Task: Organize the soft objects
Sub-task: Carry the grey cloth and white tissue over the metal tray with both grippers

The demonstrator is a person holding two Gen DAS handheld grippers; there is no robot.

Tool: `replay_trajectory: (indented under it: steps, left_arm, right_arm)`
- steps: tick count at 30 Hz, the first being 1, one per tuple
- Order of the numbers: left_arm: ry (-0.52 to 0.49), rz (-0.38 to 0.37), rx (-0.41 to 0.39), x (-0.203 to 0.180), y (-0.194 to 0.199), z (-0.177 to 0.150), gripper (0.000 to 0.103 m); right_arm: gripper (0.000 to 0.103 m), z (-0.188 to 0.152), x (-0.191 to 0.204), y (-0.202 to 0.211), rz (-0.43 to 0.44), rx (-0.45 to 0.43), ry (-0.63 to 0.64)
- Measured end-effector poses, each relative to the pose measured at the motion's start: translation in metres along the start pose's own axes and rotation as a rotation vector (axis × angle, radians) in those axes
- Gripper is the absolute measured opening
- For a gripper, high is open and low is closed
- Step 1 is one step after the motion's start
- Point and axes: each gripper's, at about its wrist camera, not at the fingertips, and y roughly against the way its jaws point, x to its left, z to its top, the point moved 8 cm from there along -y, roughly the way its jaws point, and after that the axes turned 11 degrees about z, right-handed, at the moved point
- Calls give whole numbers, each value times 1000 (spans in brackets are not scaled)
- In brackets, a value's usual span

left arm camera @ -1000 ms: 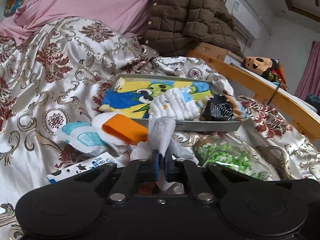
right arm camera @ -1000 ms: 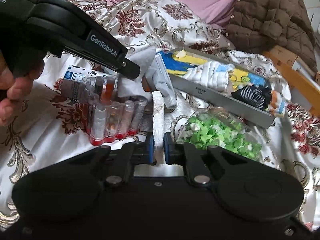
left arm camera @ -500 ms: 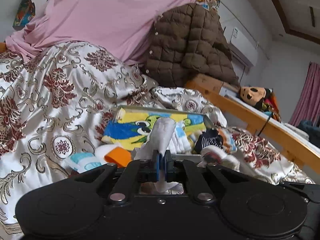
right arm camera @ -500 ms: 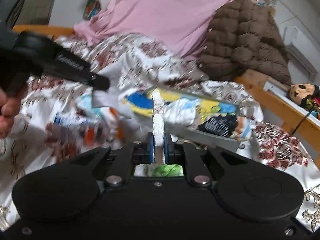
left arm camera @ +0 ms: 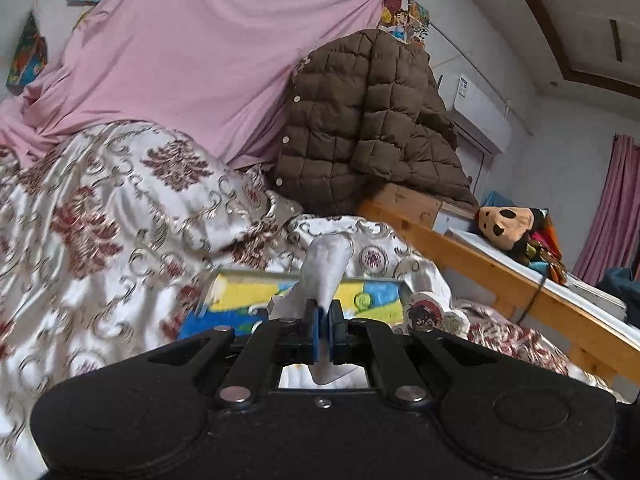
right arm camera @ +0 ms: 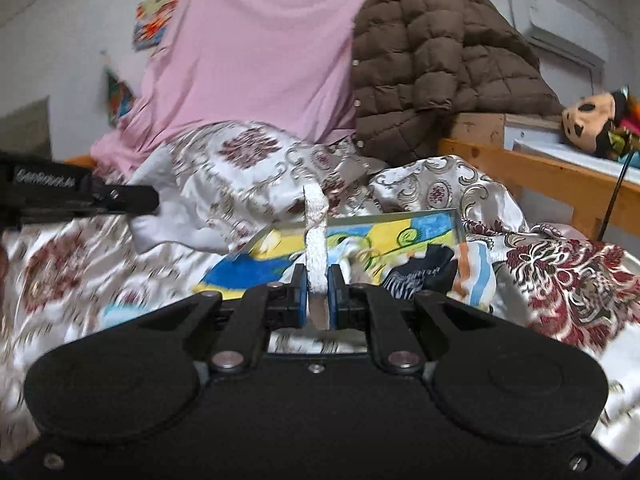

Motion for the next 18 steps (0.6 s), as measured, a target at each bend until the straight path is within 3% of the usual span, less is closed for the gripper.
replay_trajectory:
  steps: [9,18]
  left_arm:
    - [-33,5,42,-49,-88,12,3]
    - [-31,-9,124,-93,-152,-11,3]
  right_arm:
    - [5,7,-64,-42,7,-5,-177]
    - [5,-1,-121,-84,33,28,-369]
